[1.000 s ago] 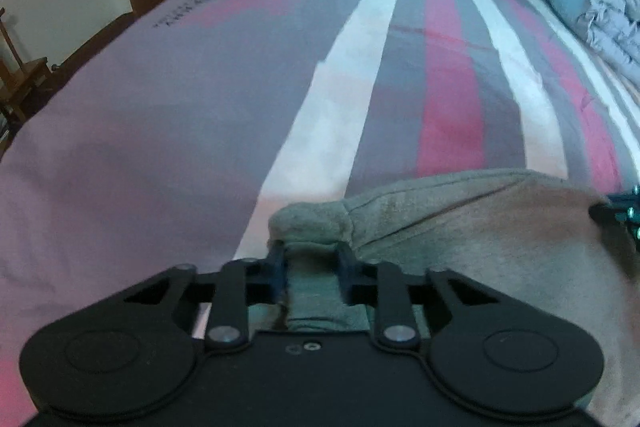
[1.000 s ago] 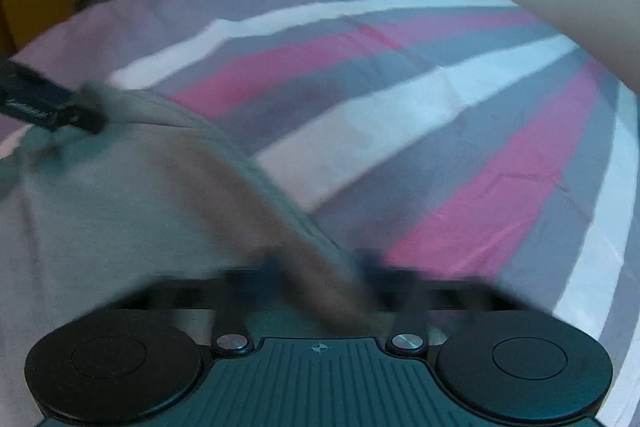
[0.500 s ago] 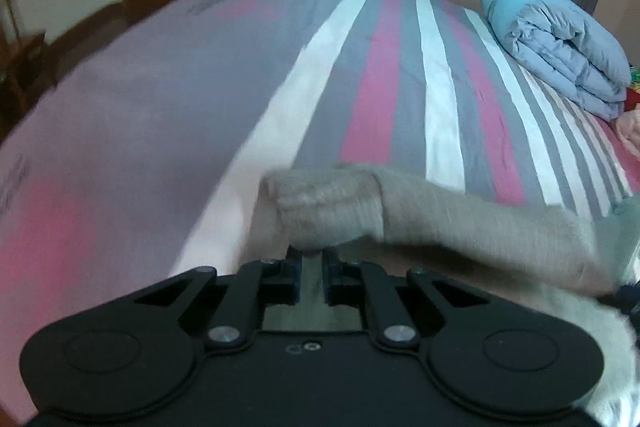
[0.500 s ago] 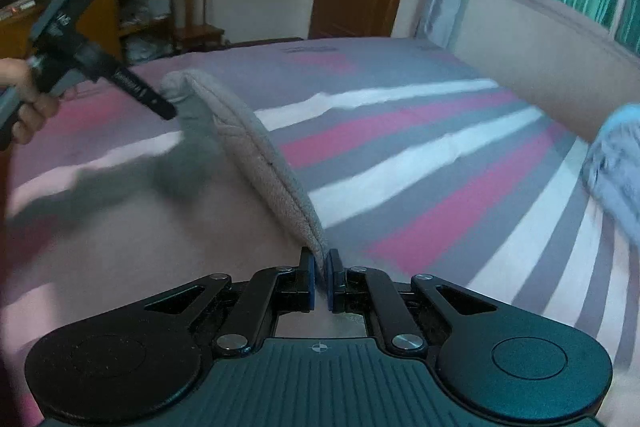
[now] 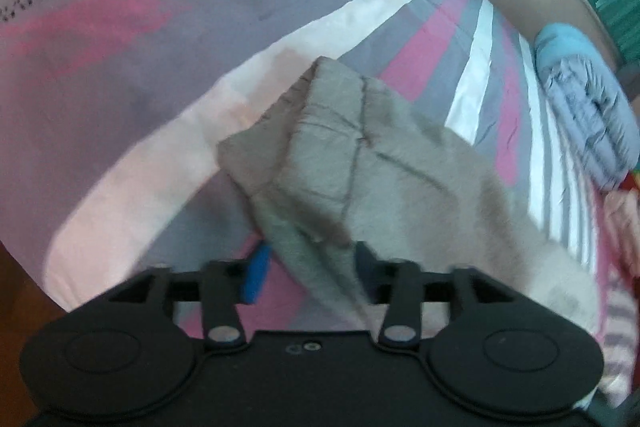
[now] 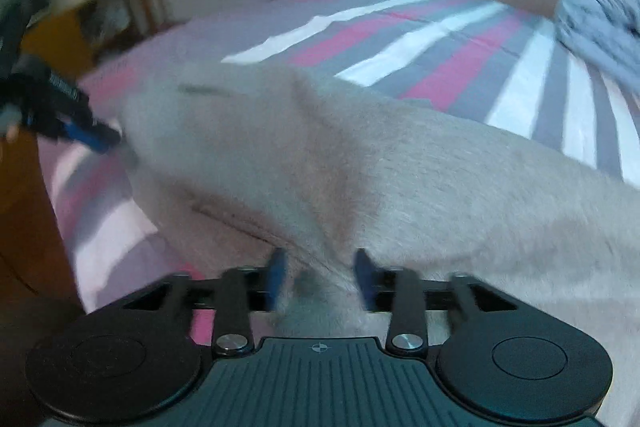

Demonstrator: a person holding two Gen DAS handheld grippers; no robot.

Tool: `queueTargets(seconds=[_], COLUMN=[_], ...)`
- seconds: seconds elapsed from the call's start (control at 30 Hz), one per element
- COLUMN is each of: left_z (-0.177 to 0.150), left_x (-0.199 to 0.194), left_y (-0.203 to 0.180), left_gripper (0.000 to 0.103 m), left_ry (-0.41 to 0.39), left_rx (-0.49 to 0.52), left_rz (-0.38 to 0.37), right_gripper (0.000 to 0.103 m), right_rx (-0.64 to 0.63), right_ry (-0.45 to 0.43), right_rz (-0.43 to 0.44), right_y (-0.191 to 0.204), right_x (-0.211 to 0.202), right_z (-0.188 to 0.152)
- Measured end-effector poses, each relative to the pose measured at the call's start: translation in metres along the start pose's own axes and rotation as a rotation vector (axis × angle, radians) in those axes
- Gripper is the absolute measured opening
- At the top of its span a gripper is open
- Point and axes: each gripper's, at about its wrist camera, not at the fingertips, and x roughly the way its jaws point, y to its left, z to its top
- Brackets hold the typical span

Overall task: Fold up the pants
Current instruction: 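Lift the waistband with both grippers and fold it over onto the legs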

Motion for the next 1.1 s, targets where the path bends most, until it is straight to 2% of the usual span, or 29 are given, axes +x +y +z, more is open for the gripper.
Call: queueTargets(seconds=[0.03,0.07,0.17,0.2,0.23,0.27,0.3,0.37,0.57,0.6,0.63,0.67,0.77,0.87,0.93,1.0,1.1], left_z=[-0.005,-0.002,-0.01,-0.01,-0.01,-0.01,-0.01,-0.01,-0.001,0.001,0.004,0.006,0.011,0.015,0.018,0.016,0.005], left_x=[0.001,0.005,0.021,0.025,0.03,0.033,0.033,0.03,0.017,0.015,0.015,0.014,0.012,0.002,-0.002,0.0,0.02], left_y=[-0.001,-0.005,-0.01,-0.009,-0.008,-0.008,-0.007,-0.008,-0.004,-0.005,-0.005,-0.004,-0.004,0.001,0.008,0.014,0.019], left_gripper=[0.058,0.061,0.062,0.059,0.05,0.04,0.022,0.021,0.016,0.012,0.012,0.012,0.012,0.01,0.01,0.01,0.01], left_ry=[-0.005,-0.007,-0.003,-0.002,-0.004,-0.015,-0.026,-0.052,-0.088,-0.093,-0.095,-0.093,-0.099,-0.119,-0.125,-0.117,-0.069], left_rx=[-0.014,-0.022,-0.05,-0.066,-0.085,-0.092,-0.09,-0.089,-0.062,-0.05,-0.041,-0.039,-0.01,0.001,0.003,0.002,0.041], left_rz=[-0.005,-0.011,0.007,0.006,-0.008,-0.017,-0.023,-0.013,-0.064,-0.066,-0.068,-0.072,-0.069,-0.067,-0.063,-0.055,-0.004], right_gripper=[0.051,0.051,0.051,0.051,0.051,0.051,0.051,0.051,0.05,0.05,0.034,0.009,0.005,0.005,0.005,0.005,0.005], right_rx=[0.041,0.106,0.311,0.375,0.431,0.49,0.55,0.651,0.906,0.938,0.973,1.01,1.013,0.886,0.83,0.795,0.752], right_ry=[0.009,0.027,0.052,0.059,0.064,0.064,0.06,0.04,0.003,-0.006,-0.015,-0.025,-0.082,-0.135,-0.164,-0.174,-0.156], right_rz=[-0.005,0.003,0.039,0.053,0.068,0.08,0.095,0.115,0.13,0.125,0.119,0.124,0.118,0.102,0.127,0.145,0.137], right_y=[-0.006,-0.015,-0.035,-0.041,-0.047,-0.051,-0.056,-0.065,-0.075,-0.074,-0.074,-0.073,-0.074,-0.051,-0.036,-0.023,-0.008], right_x=[-0.003,-0.004,-0.013,-0.012,-0.011,-0.01,-0.007,-0.001,0.025,0.028,0.029,0.03,0.026,0.014,0.003,-0.003,-0.002], right_z=[-0.001,-0.002,-0.006,-0.007,-0.008,-0.009,-0.009,-0.007,-0.003,-0.002,-0.003,-0.003,-0.003,0.014,0.023,0.03,0.022])
